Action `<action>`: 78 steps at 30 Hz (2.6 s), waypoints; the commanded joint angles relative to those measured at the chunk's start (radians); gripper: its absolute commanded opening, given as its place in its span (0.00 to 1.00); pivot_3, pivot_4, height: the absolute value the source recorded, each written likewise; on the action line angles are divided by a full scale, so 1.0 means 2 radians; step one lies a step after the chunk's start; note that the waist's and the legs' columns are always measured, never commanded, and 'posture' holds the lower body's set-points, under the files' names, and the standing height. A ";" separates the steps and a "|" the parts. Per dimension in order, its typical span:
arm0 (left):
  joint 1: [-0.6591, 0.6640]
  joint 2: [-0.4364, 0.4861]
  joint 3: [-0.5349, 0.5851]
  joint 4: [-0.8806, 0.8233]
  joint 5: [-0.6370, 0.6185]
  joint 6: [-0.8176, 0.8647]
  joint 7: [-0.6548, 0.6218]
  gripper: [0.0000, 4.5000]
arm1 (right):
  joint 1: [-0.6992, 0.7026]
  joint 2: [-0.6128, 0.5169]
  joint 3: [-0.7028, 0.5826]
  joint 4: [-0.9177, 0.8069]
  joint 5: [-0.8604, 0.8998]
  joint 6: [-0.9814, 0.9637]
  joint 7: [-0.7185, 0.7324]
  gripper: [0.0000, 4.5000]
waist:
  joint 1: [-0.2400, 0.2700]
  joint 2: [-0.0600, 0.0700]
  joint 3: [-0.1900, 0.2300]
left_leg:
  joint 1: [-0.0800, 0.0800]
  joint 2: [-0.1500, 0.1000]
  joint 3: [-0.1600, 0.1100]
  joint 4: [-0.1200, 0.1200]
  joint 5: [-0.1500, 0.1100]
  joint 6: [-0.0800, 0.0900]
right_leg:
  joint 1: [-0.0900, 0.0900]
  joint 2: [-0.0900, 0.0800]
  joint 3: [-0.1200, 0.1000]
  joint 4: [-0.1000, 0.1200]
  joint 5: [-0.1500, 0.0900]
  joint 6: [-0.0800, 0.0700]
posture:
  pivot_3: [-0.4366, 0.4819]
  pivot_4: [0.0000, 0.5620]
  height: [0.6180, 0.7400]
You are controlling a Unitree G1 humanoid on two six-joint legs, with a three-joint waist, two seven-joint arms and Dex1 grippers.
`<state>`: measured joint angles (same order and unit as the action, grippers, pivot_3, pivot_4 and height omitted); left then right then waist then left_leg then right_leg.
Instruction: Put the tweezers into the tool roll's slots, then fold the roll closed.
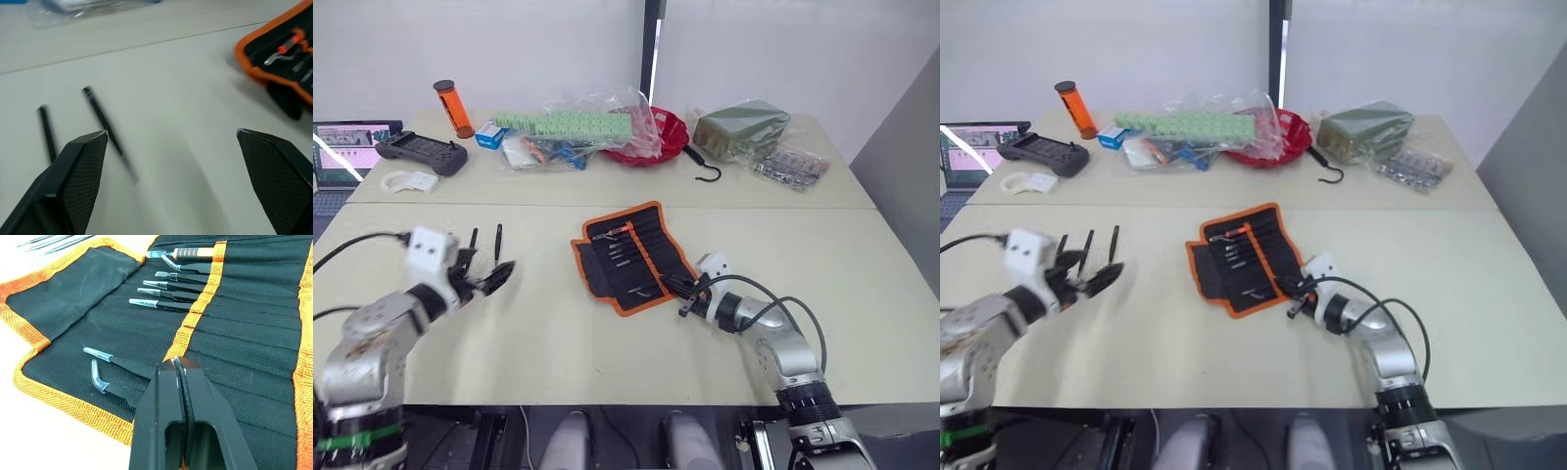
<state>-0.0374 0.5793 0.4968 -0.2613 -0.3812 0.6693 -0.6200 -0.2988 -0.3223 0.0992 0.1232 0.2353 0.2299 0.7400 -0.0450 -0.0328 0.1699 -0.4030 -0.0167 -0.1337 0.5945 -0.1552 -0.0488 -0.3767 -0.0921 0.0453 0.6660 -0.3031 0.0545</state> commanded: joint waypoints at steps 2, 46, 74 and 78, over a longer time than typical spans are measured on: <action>0.078 -0.027 0.078 -0.015 -0.008 -0.060 0.020 0.99 | 0.001 -0.009 -0.002 0.019 -0.007 0.004 0.001 0.00 | 0.001 0.000 0.000 | 0.002 0.000 0.000 0.000 0.000 0.000 | 0.002 0.000 0.000 -0.001 0.000 0.000 | 0.48 0.27 1.00; -0.075 0.024 -0.009 0.193 -0.002 -0.024 0.159 0.99 | -0.007 -0.015 -0.008 0.010 -0.003 0.015 -0.002 0.00 | 0.013 -0.001 -0.001 | 0.002 0.000 0.000 -0.001 0.000 0.000 | 0.003 0.000 -0.001 -0.002 0.000 -0.001 | 0.48 0.27 1.00; -0.190 0.007 -0.045 0.295 0.033 -0.016 0.172 0.01 | 0.006 -0.029 -0.011 -0.011 -0.004 0.026 -0.010 0.00 | 0.013 -0.001 -0.001 | 0.002 0.000 0.000 -0.001 0.000 0.000 | 0.003 0.000 -0.001 -0.002 0.000 0.000 | 0.48 0.27 1.00; -0.187 0.009 -0.033 0.283 0.030 -0.026 0.179 0.01 | 0.005 -0.028 -0.009 -0.011 -0.005 0.026 -0.010 0.00 | 0.013 -0.001 -0.001 | 0.002 0.000 0.000 -0.001 0.000 0.000 | 0.003 0.000 -0.001 -0.002 0.000 0.000 | 0.48 0.27 1.00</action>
<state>-0.4180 0.5907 0.3997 0.3263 -0.3202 0.6332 -0.2760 -0.2944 -0.3667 0.0848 0.0925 0.2361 0.2742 0.7205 -0.0195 -0.0347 0.1685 -0.3989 -0.0172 -0.1336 0.5924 -0.1553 -0.0491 -0.3717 -0.0923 0.0440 0.6629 -0.3037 0.0542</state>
